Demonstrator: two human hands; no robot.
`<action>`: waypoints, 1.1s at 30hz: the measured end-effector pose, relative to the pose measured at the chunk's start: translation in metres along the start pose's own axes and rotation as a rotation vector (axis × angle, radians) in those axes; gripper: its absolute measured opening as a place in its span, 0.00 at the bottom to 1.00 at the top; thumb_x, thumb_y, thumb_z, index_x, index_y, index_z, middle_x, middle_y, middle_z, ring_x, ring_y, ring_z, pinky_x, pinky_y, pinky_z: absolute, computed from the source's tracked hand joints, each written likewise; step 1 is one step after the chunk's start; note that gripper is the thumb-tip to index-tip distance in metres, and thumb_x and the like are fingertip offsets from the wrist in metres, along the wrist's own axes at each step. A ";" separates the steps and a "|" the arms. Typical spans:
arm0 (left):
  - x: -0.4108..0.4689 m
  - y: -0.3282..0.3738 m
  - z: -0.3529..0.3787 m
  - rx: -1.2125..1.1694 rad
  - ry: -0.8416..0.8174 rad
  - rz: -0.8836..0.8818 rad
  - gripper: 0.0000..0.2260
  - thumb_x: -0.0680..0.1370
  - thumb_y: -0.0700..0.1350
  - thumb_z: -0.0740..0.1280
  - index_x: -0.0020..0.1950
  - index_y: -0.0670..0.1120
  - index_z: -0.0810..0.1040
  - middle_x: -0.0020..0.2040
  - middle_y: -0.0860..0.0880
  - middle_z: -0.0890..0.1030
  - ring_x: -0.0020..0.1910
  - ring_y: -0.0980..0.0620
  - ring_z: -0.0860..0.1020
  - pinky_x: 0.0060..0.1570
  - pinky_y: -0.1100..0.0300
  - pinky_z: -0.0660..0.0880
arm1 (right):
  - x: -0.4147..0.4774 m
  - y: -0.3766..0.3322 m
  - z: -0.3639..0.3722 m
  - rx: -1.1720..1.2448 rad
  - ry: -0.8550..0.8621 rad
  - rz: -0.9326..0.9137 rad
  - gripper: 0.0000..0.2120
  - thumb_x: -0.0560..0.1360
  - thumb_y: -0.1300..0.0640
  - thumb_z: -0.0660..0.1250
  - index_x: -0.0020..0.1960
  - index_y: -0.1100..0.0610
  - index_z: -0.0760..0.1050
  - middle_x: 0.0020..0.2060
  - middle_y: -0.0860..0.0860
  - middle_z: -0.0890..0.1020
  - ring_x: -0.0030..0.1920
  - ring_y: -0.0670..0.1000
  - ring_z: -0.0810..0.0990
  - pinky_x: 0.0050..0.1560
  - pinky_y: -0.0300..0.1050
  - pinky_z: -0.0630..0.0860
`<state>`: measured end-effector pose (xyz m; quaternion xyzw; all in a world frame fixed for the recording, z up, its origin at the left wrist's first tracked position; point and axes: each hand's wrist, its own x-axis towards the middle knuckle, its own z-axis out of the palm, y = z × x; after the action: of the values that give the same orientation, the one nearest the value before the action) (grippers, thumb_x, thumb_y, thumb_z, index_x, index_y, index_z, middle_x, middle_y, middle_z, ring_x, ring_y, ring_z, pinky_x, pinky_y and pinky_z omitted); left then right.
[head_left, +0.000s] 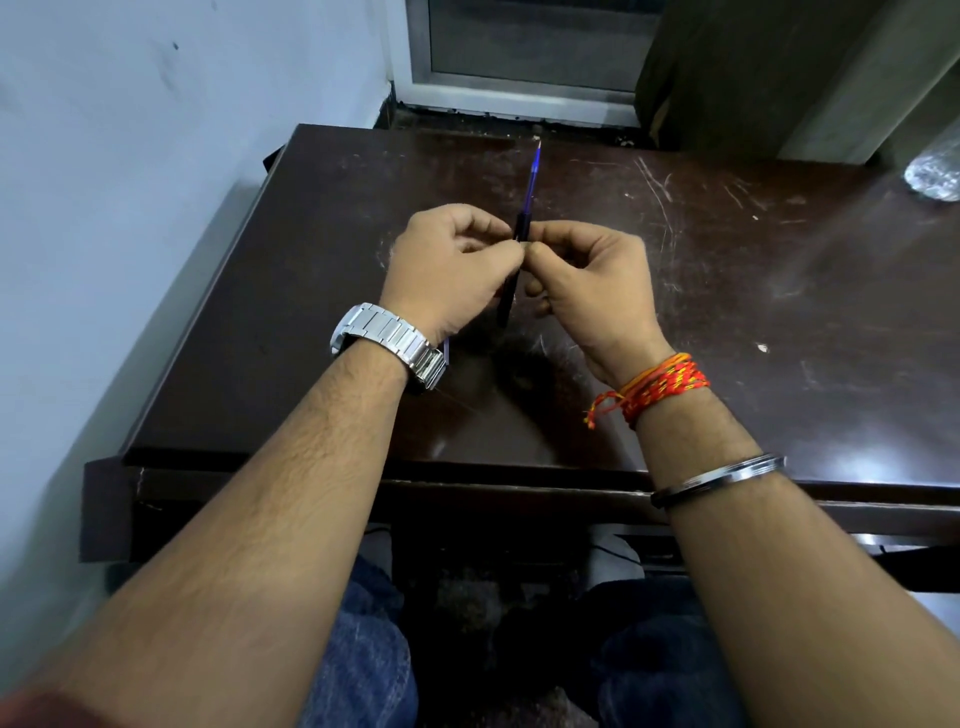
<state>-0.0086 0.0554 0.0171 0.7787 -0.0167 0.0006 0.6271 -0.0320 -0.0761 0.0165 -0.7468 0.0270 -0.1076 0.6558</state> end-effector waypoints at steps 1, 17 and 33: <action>0.000 -0.001 0.001 0.011 -0.031 -0.001 0.12 0.60 0.51 0.71 0.41 0.51 0.83 0.37 0.46 0.86 0.40 0.45 0.86 0.42 0.41 0.83 | 0.000 0.000 -0.001 -0.011 0.015 -0.010 0.05 0.74 0.63 0.70 0.46 0.56 0.84 0.31 0.46 0.82 0.28 0.40 0.77 0.30 0.35 0.74; 0.002 -0.003 0.003 0.163 0.104 0.030 0.07 0.69 0.41 0.77 0.44 0.50 0.83 0.39 0.50 0.86 0.36 0.52 0.85 0.41 0.50 0.84 | 0.016 0.012 -0.044 -0.617 0.204 0.022 0.06 0.70 0.55 0.70 0.40 0.53 0.85 0.33 0.45 0.83 0.39 0.45 0.82 0.41 0.34 0.76; -0.004 -0.002 0.007 0.230 0.076 0.041 0.10 0.69 0.41 0.76 0.38 0.55 0.79 0.35 0.52 0.85 0.33 0.54 0.85 0.38 0.51 0.84 | 0.018 0.013 -0.031 -0.947 0.206 0.194 0.13 0.70 0.58 0.69 0.54 0.58 0.82 0.53 0.63 0.80 0.50 0.66 0.82 0.49 0.51 0.79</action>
<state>-0.0129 0.0491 0.0140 0.8445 -0.0087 0.0445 0.5337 -0.0194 -0.1117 0.0100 -0.9422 0.2073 -0.0953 0.2453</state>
